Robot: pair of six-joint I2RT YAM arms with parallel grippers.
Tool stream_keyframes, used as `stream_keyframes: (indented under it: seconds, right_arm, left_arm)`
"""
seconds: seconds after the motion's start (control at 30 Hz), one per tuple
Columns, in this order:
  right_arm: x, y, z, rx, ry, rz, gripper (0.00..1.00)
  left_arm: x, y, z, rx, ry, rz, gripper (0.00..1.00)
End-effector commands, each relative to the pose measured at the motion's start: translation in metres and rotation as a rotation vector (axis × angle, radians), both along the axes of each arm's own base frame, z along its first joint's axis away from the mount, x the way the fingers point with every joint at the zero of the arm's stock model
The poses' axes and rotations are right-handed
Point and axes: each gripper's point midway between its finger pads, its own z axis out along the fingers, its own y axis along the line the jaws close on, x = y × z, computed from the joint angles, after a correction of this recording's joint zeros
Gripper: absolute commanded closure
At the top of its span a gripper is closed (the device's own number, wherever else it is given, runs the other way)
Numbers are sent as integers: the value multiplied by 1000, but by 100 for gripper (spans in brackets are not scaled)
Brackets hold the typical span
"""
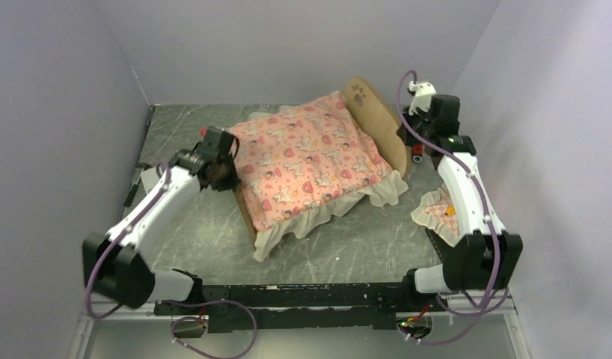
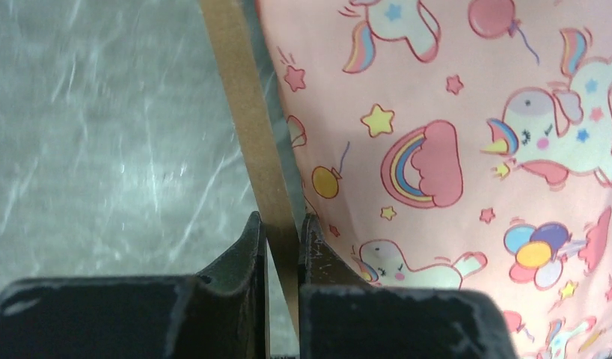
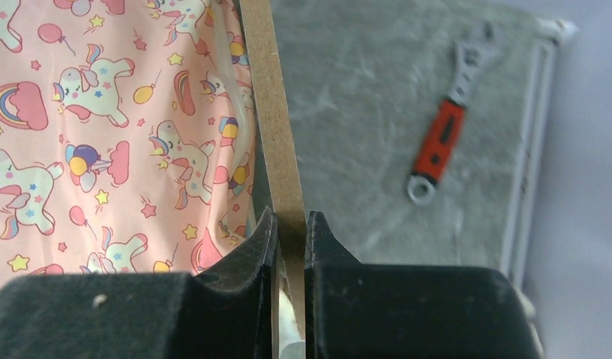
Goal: Set up the pet bed
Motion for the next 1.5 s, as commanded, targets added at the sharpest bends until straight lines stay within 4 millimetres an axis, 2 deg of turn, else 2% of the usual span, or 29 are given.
stream_keyframes:
  seconds: [0.0, 0.07, 0.13, 0.2, 0.23, 0.33, 0.43, 0.5, 0.63, 0.77, 0.83, 0.93, 1.1, 1.23, 1.33, 1.47]
  right_arm:
    - [69, 65, 49, 95, -198, 226, 100]
    - [92, 73, 49, 111, -200, 235, 100]
    - [116, 73, 46, 130, -194, 207, 95]
    - [132, 75, 49, 144, -199, 200, 85]
    - [137, 75, 50, 152, -189, 191, 77]
    - [136, 72, 63, 178, -165, 149, 53]
    - [110, 61, 66, 213, -145, 50, 37]
    - [86, 48, 66, 251, -140, -40, 29]
    - [29, 36, 53, 355, -115, -170, 23]
    - [-22, 44, 33, 504, -84, -217, 22]
    - [-39, 52, 20, 593, -61, -226, 21]
    - [-61, 71, -2, 732, -10, -225, 21]
    - [-83, 116, -29, 998, 59, -188, 20]
    - [-80, 142, -41, 1127, 82, -160, 18]
    - [-70, 149, -49, 1171, 93, -164, 17]
    - [-59, 151, -60, 1201, 97, -186, 17]
  left_arm:
    - [-90, -40, 15, -209, 81, -229, 100]
    - [-110, -41, 13, -239, 92, -238, 99]
    - [-122, -38, 14, -254, 91, -237, 92]
    - [-127, -33, 16, -241, 89, -226, 80]
    - [-127, -29, 18, -228, 84, -221, 72]
    - [-124, -19, 36, -172, 56, -219, 46]
    - [-109, -6, 66, -74, -1, -227, 27]
    - [-92, 0, 94, -15, -54, -243, 23]
    - [-45, 13, 127, 83, -143, -224, 16]
    - [17, 23, 137, 94, -206, -184, 13]
    - [54, 27, 128, 54, -202, -166, 13]
    - [98, 29, 121, -55, -220, -166, 13]
    - [153, 36, 103, -198, -240, -229, 11]
    - [177, 52, 79, -313, -198, -219, 12]
    - [184, 52, 63, -391, -172, -229, 12]
    - [187, 54, 39, -411, -127, -208, 13]
